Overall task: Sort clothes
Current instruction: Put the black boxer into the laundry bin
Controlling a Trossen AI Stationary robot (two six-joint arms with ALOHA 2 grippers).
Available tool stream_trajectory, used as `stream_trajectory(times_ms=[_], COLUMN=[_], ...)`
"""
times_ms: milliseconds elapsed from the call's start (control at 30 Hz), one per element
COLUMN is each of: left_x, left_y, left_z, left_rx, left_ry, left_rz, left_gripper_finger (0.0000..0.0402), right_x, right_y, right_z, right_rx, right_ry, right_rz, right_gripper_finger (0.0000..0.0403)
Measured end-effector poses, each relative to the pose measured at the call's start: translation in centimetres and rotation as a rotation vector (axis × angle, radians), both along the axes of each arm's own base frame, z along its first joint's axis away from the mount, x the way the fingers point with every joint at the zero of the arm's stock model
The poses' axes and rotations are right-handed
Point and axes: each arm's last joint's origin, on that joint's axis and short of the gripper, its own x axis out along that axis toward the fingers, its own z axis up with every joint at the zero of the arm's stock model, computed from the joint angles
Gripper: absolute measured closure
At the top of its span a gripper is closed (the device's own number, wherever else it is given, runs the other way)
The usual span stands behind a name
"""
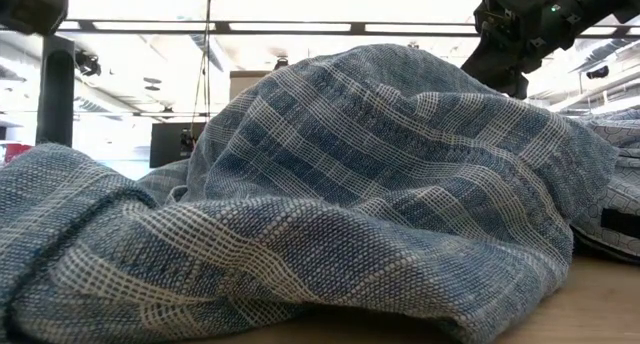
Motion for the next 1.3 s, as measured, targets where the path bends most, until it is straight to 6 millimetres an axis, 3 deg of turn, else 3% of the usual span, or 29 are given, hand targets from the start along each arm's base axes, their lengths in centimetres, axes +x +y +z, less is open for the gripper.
stream_trajectory(times_ms=[533, 600, 733, 933, 1167, 1300], left_x=[0.7, 1.0, 1.1, 1.0, 0.6, 0.9], left_y=[-1.7, -2.0, -2.1, -1.9, -1.2, -1.4], left_z=[-4.1, -4.1, -4.0, -2.0, 3.9, 5.3], left_rx=[0.037, 0.013, 0.002, 0.051, 0.126, 0.130], left_ry=[0.228, 0.216, 0.188, 0.192, 0.172, 0.139], left_rz=[0.080, 0.078, 0.062, 0.032, 0.034, -0.042], left_gripper_finger=[0.0311, 0.0324, 0.0389, 0.0399, 0.0400, 0.0400], right_x=[0.0, 0.0, 0.0, 0.0, 0.0, 0.0], right_y=[0.0, 0.0, 0.0, 0.0, 0.0, 0.0], right_z=[0.0, 0.0, 0.0, 0.0, 0.0, 0.0], right_rx=[0.001, 0.001, 0.001, 0.010, 0.015, 0.015], right_ry=[0.000, 0.000, 0.000, -0.004, -0.005, -0.005], right_rz=[-0.001, -0.001, -0.001, -0.006, -0.009, -0.009], right_gripper_finger=[0.0254, 0.0254, 0.0254, 0.0254, 0.0254, 0.0254])
